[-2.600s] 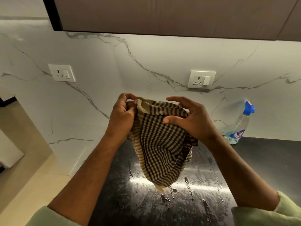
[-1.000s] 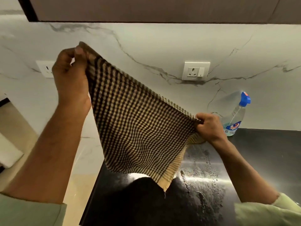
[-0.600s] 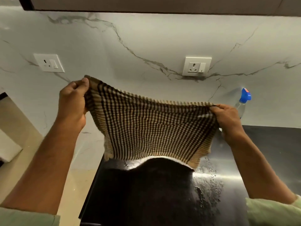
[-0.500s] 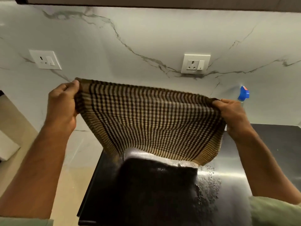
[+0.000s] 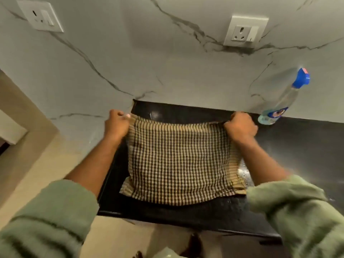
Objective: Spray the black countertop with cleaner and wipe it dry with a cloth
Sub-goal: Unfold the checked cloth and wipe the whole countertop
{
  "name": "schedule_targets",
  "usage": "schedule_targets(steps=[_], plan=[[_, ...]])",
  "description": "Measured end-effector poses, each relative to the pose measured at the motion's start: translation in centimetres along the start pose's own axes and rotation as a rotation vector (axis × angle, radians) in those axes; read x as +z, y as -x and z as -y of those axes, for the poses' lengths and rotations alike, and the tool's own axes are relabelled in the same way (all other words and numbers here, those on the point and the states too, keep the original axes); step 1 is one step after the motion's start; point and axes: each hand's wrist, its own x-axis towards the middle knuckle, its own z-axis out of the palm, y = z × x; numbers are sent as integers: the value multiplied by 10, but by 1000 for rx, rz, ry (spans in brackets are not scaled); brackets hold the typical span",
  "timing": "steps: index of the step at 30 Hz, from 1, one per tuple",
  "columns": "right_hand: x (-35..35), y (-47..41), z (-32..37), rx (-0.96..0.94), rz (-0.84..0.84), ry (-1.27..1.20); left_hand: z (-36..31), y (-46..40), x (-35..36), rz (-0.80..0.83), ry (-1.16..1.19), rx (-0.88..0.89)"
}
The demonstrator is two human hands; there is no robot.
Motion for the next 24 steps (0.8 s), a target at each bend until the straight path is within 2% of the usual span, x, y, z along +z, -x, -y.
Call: schedule_targets(steps=[2,4,6,8,12,16,24], plan=[[44,15,-1,-58,-34,98,25,17,30,85,-91,14],[79,40,-4,-150,-14,102,52,38,53,126,-233,172],[108,65,-7,-236,78,89,76,62,68,212,-420,329],[134,88,-4,-323,172,123,98,86,74,323,-574,389],[176,130,11,-508,295,136,136,117,79,383,-872,545],[201,153,24,-607,363,222,161,120,75,338,-906,608],[203,154,30,-565,377,237,169,120,56,371,-775,589]])
